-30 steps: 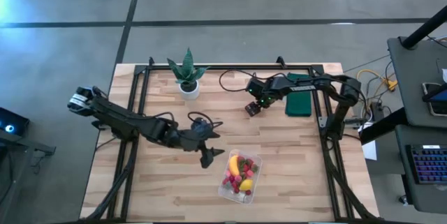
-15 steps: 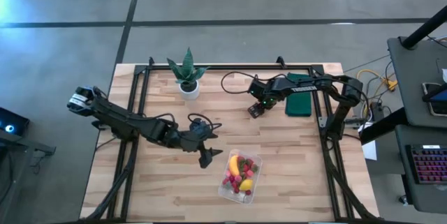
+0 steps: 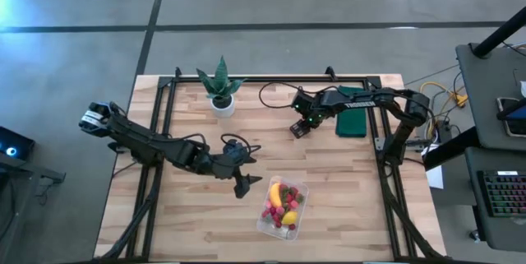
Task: Pick and placing Produce into tupperware
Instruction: Put the peach into the transparent bin
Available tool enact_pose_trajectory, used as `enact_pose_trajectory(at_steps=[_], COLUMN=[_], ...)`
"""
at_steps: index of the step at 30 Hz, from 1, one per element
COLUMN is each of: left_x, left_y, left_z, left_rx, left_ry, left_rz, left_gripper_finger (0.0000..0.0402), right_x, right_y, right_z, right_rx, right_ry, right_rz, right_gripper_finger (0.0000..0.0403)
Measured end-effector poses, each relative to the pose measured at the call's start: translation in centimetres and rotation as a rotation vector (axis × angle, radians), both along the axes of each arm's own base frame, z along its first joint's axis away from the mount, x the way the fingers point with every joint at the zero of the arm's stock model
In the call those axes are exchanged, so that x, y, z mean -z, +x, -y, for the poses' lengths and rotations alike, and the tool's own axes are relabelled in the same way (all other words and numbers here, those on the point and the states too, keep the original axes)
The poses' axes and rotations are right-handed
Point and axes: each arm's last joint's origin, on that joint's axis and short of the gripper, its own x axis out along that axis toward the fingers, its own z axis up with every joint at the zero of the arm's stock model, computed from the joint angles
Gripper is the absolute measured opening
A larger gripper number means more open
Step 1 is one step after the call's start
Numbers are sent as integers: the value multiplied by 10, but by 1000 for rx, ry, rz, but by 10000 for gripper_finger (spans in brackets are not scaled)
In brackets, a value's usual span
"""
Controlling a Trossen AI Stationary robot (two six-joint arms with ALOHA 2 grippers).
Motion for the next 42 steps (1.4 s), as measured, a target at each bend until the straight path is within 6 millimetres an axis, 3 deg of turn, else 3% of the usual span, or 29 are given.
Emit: enact_pose_trajectory(at_steps=[3,6,14,17,21,25,29,36,42], left_x=[1,2,1,-1,-2,-1,-1,-1,-3], left_y=[0,-1,0,0,0,0,0,0,2], left_z=[0,0,0,0,0,0,0,0,0], left_rx=[0,14,20,21,20,18,17,17,16], left_ry=[2,24,30,26,26,22,20,20,10], left_rz=[-3,-10,-7,2,1,0,0,0,31], left_gripper_finger=[300,300,300,300,300,300,300,299,299], right_x=[-17,-45,-110,-116,-101,-74,-68,-91,-118], right_y=[-3,-9,-32,-33,-21,-8,0,0,-8], right_z=[-13,-38,-143,-179,-209,-221,-223,-221,-217], right_rx=[-47,-131,-371,-408,-438,-438,-432,-410,-450], right_ry=[58,100,154,156,143,100,81,15,-51], right_rz=[52,119,351,421,424,342,321,409,507], right_gripper_finger=[113,115,133,137,146,160,184,229,243])
